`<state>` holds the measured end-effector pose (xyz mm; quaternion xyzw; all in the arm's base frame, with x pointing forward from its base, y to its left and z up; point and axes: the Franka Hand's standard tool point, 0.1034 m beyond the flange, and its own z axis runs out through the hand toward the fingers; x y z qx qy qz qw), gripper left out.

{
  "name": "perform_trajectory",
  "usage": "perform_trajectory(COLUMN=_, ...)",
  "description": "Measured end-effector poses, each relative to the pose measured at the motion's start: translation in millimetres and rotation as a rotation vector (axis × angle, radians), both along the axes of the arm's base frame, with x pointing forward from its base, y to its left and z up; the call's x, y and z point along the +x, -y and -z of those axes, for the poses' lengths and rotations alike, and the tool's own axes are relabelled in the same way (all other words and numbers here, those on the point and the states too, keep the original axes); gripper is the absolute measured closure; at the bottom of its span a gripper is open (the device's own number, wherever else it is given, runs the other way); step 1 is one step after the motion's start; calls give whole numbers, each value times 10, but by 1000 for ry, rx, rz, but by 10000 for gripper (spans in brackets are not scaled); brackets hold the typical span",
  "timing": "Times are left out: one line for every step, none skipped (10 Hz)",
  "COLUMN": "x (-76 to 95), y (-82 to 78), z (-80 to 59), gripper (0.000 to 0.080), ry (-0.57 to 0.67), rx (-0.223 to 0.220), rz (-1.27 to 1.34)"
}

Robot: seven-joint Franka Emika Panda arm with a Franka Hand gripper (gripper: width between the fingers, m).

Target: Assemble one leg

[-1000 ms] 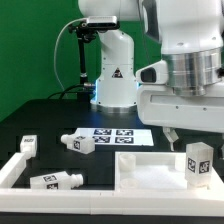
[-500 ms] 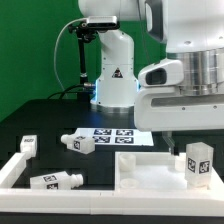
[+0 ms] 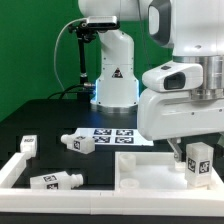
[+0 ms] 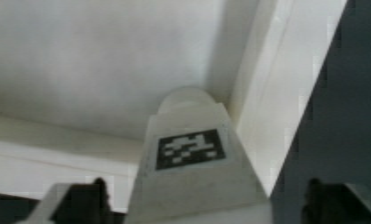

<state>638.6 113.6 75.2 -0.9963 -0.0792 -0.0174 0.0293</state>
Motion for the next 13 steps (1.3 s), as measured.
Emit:
perform_trajectory(x=-1, y=-6, z=0, gripper=417, ry=-5, rx=5, rz=68)
perform_trajectory(x=0, y=7, z=3, gripper=511, ry=-7, rx=5, rz=95)
perform_trajectory(x=1, y=9, z=3, gripper=511, ry=-13, rx=12, rz=192)
perform_trajectory(x=8, y=11, z=3, gripper=511, ry=-11, rx=18, rz=285)
perform_trajectory(x=2, y=11, z=10, gripper=511, ry=-4, rx=26, rz=404)
perform_trajectory(x=-7, y=12, z=17, gripper=511, ry=-18, rx=42, rz=627)
perform_trajectory(x=-5, y=20, z=21, gripper=511, ry=-46, rx=73, rz=857)
perform_trajectory(x=-3, y=27, z=24, gripper=511, ry=-73, rx=100, rz=1025)
perform_trajectory(x=5, y=47, z=18, gripper=511, ry=-97, rx=129, rz=1124)
perform_trajectory(x=10, y=58, z=11, gripper=511, ry=-114, rx=145, rz=1213)
perform_trajectory(x=3, y=52, z=20, gripper=511, ry=-117, rx=144, rz=1224)
perform_trajectory(x=2, y=49, z=22, gripper=511, ry=-116, rx=144, rz=1204)
perform_trajectory(x=1, y=47, z=22, gripper=322, ry=-114, rx=144, rz=1187)
